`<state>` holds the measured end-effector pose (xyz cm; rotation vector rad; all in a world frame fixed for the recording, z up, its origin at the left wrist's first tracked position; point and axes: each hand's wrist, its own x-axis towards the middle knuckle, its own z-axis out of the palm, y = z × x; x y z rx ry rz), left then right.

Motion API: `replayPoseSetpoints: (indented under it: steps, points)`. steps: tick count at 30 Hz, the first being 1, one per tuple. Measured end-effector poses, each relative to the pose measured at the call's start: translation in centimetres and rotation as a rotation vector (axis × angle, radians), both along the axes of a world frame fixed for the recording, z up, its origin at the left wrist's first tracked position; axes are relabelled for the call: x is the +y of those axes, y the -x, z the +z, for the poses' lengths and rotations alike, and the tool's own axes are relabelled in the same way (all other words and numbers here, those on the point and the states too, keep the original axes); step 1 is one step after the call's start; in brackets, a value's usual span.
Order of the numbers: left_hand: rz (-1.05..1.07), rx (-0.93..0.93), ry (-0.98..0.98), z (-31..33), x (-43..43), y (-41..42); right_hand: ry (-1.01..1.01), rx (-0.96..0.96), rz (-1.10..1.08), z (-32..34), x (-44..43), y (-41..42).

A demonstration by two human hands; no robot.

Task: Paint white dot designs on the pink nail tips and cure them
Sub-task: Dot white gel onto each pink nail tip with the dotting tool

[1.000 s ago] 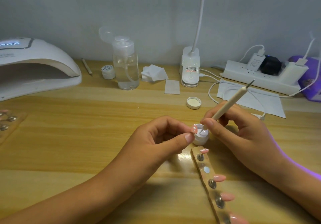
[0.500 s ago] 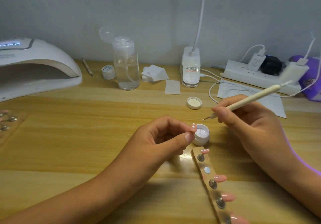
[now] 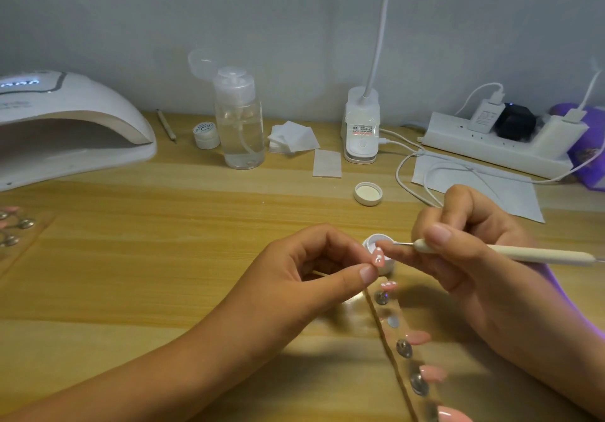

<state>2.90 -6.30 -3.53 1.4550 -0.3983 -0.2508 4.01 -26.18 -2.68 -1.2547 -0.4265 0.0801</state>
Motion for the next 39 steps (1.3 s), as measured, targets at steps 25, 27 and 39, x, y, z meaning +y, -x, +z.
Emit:
replayPoseSetpoints:
  steps: [25,27,39]
  points:
    - [0.018,0.012,-0.031,0.4,-0.2,0.2,0.233,0.02,-0.15,1.1,0.7,0.9]
    - [0.015,0.011,-0.03,0.4,-0.2,0.2,0.231,-0.002,-0.121,1.0,0.7,0.8]
    - [0.018,0.017,-0.034,0.5,-0.2,0.2,0.034,0.006,0.059,0.4,0.7,0.4]
